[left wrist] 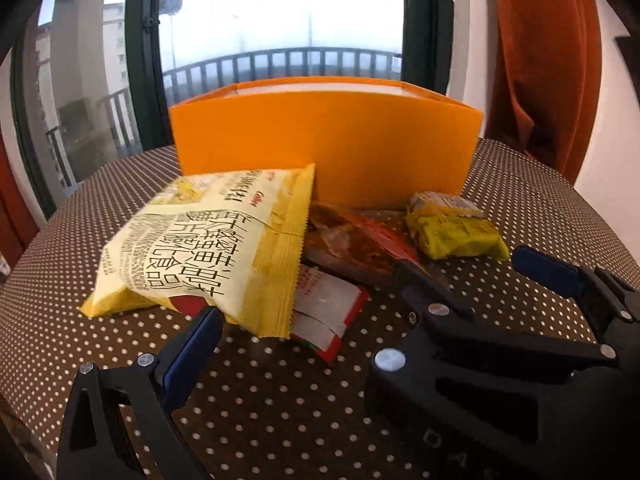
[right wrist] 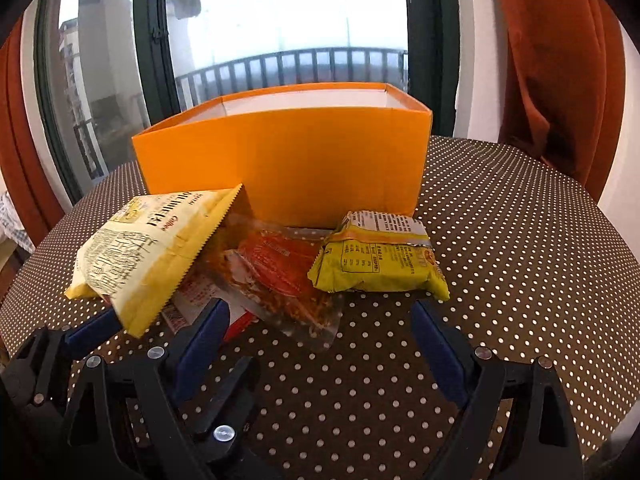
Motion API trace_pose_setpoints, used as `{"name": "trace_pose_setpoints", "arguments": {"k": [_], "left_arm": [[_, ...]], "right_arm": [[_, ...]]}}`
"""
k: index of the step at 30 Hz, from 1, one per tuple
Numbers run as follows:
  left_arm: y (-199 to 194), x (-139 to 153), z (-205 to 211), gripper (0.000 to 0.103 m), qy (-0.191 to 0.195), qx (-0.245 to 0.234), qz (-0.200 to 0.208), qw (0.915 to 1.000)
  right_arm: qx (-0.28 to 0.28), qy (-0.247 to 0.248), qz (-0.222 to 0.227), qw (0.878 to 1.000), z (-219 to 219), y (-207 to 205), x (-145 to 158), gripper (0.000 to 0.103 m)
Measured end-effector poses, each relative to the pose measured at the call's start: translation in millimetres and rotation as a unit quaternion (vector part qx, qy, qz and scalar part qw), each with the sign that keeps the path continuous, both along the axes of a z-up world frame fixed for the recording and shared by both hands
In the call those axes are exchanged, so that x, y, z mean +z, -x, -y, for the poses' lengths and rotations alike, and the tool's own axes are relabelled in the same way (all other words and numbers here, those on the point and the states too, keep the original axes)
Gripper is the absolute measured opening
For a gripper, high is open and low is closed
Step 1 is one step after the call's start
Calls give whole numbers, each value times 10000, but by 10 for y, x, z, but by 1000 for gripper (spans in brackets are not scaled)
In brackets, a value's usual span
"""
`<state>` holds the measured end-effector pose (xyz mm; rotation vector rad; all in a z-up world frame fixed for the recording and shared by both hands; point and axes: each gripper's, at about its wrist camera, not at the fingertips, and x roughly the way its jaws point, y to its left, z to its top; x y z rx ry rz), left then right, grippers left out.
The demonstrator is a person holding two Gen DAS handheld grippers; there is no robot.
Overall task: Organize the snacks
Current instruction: 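Lower the left tool onto the yellow Calbee chip bag while the right tool approaches the red-labelled sausage bag, then grasp the Calbee chip bag with the left tool while the right tool grasps the red-labelled sausage bag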
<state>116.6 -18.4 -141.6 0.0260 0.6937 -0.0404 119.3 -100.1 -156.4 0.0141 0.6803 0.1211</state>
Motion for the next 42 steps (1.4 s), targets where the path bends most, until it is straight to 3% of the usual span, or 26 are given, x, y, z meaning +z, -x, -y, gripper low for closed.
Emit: {"name": "trace_pose_setpoints", "arguments": {"k": [7, 18, 27, 34, 37, 39, 42], "left_arm": [[19, 151, -160, 101, -265, 167, 255, 9992], [-284, 178, -438, 102, -546, 34, 122, 9984], [-675, 65, -488, 102, -488, -35, -319, 9983], [-742, -112, -414, 103, -1041, 344, -506, 9927], [-751, -82, -456, 91, -993, 523, -442, 9927], [-751, -63, -499, 78, -899, 622, -415, 9931], [-706, -41, -499, 71, -907, 712, -361, 9927]], "right_arm": [[181, -212, 41, 9996, -134, -69, 109, 93], [187, -183, 137, 9996, -477, -221, 177, 93], [15, -210, -90, 9997, -485, -458, 104, 93], [-124, -275, -381, 9988, -394, -583, -19, 93], [-72, -218, -406, 9989, -421, -573, -27, 93], [-10, -47, -439, 9990, -463, -569, -29, 93], [-17, -29, -444, 9990, -442, -554, -6, 93]]}}
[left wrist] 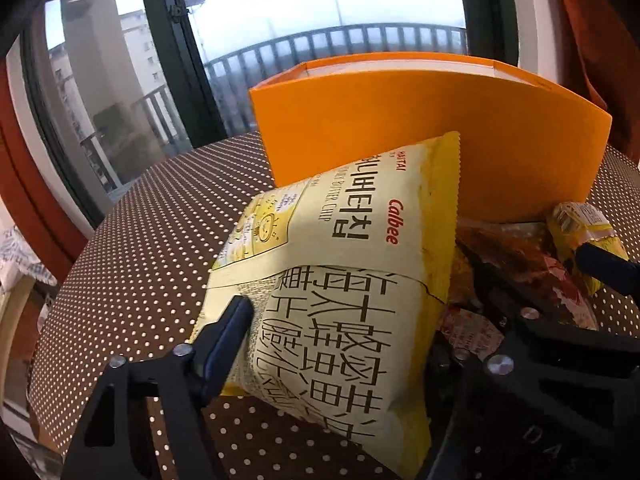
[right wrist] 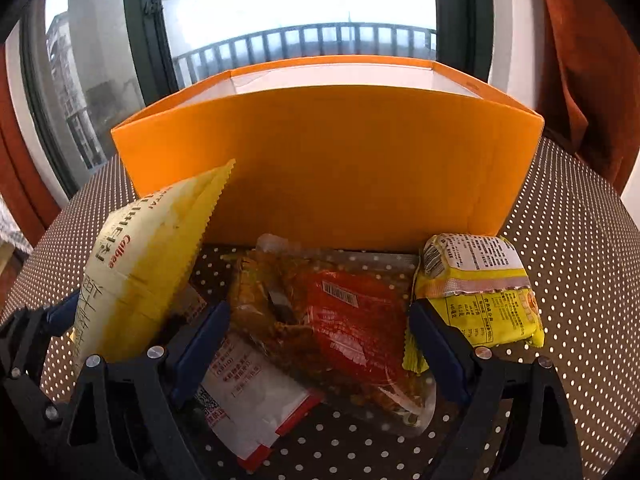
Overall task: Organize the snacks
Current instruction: 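Grasp the Calbee chip bag with the left tool while the right tool grasps the red-labelled sausage bag, then lift both held bags and carry them over the orange box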
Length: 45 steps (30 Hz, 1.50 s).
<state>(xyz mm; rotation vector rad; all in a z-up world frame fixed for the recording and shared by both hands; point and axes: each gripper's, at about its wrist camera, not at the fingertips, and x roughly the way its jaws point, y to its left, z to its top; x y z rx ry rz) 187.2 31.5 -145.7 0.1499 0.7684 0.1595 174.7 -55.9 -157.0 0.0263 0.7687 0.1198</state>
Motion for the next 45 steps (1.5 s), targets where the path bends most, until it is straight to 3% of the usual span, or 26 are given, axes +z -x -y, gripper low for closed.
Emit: {"name": "trace_pose_setpoints", "arguments": {"k": [8, 14, 18, 26, 28, 32, 36, 45], "left_arm": [[71, -1, 70, 69, 26, 29, 81, 10000], [53, -30, 185, 72, -179, -3, 61, 9998], [33, -51, 176, 75, -281, -21, 21, 9996], [40, -58, 218, 74, -358, -28, 5, 9994], [56, -58, 211, 74, -331, -44, 19, 9994], [121, -51, 236, 72, -280, -74, 36, 9996], [195, 0, 191, 68, -67, -82, 81, 9999], [370, 95, 163, 59, 278, -186, 279, 9991]], "right_arm": [[-92, -44, -128, 9999, 93, -44, -11, 93], [-35, -1, -139, 9999, 12, -44, -16, 93], [-145, 107, -281, 9994, 44, -41, -15, 103], [-105, -212, -447, 9987, 52, -91, -60, 102], [-39, -273, -503, 9984, 26, -62, -31, 90], [77, -292, -545, 9981, 10, 8, 0, 81], [218, -475, -516, 9973, -3, 97, 46, 65], [339, -755, -465, 9955, 81, 329, 152, 47]]}}
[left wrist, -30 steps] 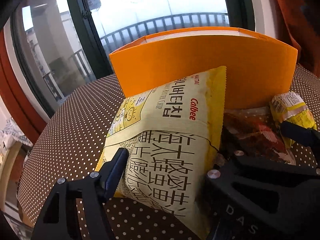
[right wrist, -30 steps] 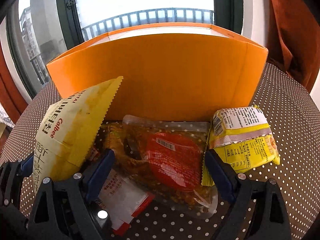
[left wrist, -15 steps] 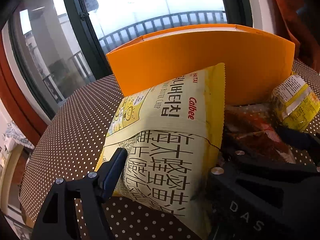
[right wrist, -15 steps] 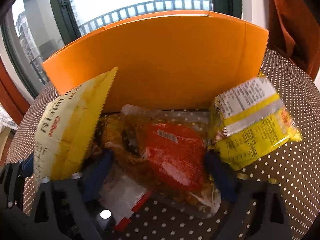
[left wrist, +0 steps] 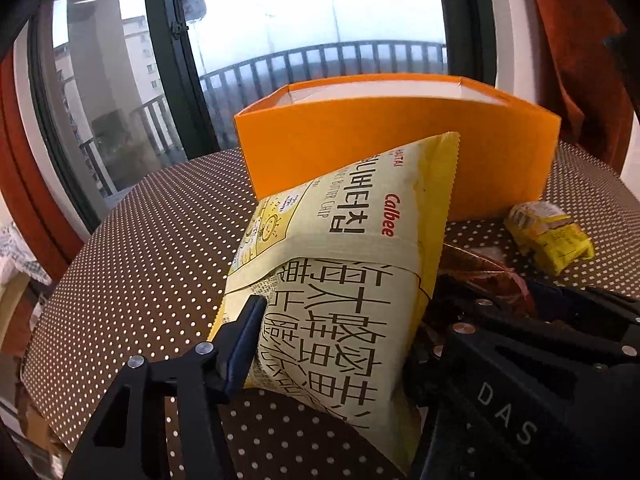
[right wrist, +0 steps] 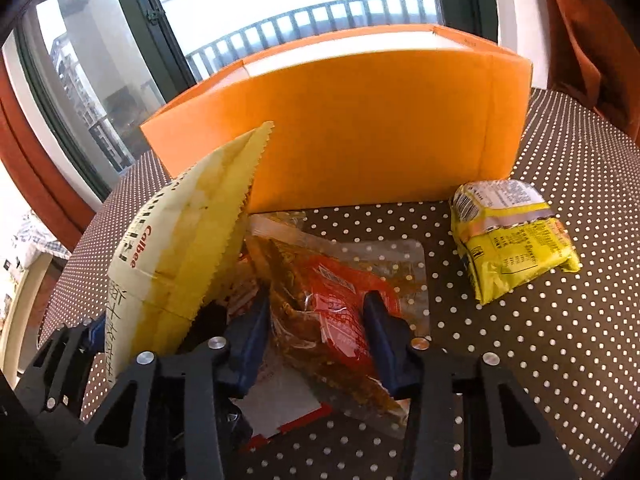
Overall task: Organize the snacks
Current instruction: 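Lift both held bags and carry them over the orange box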
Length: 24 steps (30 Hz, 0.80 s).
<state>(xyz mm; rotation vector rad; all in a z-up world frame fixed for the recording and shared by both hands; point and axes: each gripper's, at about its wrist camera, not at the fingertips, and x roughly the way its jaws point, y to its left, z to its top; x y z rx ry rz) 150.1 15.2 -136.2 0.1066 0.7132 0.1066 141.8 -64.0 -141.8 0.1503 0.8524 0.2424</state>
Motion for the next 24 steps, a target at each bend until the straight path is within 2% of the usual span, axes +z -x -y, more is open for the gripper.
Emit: {"name": "trace_pose_setpoints", "arguments": {"k": [9, 24], "left_arm": [[106, 348, 5, 57, 297, -214, 348, 9987], [352, 700, 1, 57, 631, -430, 515, 9957]], "right_arm": [[-94, -36, 384, 9992, -3, 138, 362, 44], [-204, -56, 735, 9971, 135, 382, 776, 43]]}}
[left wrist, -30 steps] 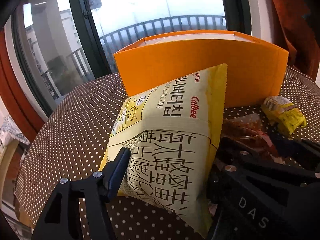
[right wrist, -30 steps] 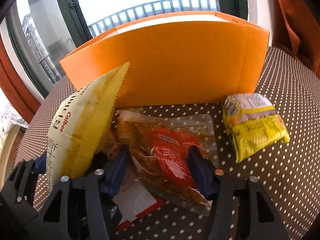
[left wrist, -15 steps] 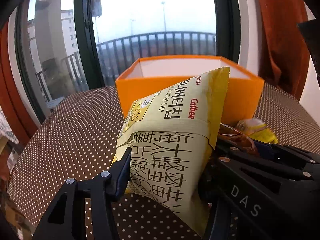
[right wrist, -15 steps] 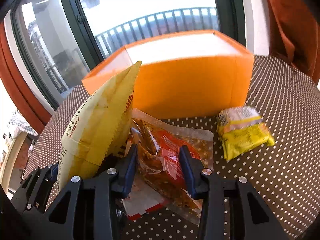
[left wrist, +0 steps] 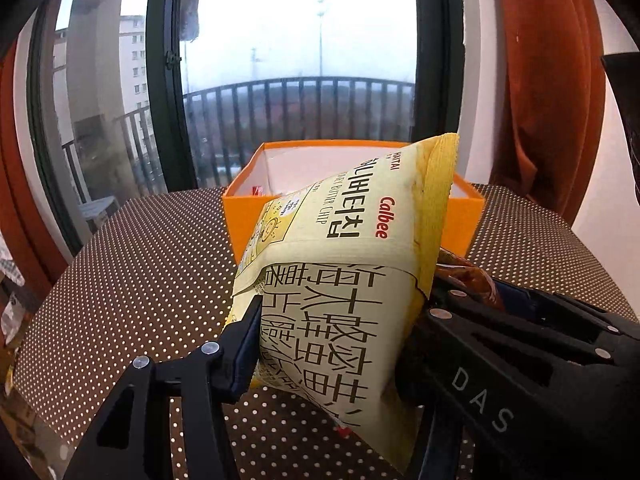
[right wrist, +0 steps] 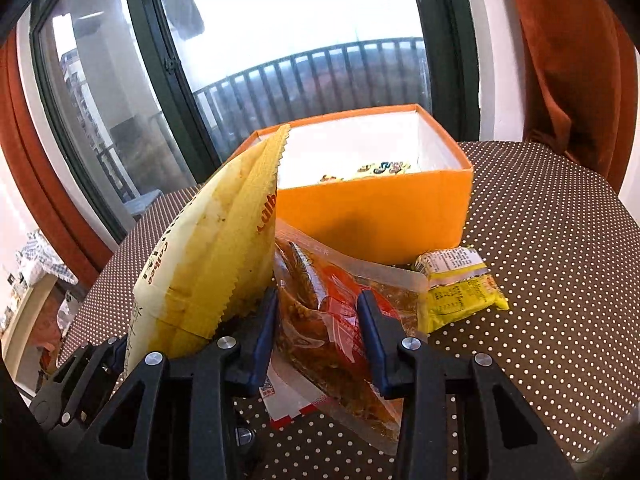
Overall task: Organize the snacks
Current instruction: 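Lift both held bags and carry them over the orange box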
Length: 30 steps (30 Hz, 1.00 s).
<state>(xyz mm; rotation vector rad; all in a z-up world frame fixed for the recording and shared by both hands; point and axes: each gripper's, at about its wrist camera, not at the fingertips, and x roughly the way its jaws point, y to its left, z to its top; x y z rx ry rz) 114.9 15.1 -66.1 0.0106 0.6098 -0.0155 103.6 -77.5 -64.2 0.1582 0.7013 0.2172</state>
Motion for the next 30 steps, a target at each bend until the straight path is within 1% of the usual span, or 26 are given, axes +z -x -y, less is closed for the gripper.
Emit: {"name": "trace_pose_setpoints", "arguments": {"k": [8, 14, 18, 26, 30], "left_arm": [[16, 252, 75, 57, 139, -106, 304, 9994], [31, 461, 148, 57, 136, -147, 622, 9979], [-38, 580, 157, 57, 141, -174, 807, 9965], [-200, 708, 149, 57, 143, -250, 1033, 9942], [-354, 739, 138, 57, 109, -214, 1090, 9938]], "right_arm": [[-65, 46, 417, 9991, 66, 97, 290, 43], [-85, 60, 727, 9973, 124, 77, 520, 43], [-117, 71, 935, 9955, 140, 38, 645, 43], [-205, 80, 1206, 9925, 189, -161, 781, 43], [-154, 17, 1255, 9920, 197, -365, 816, 43]]}}
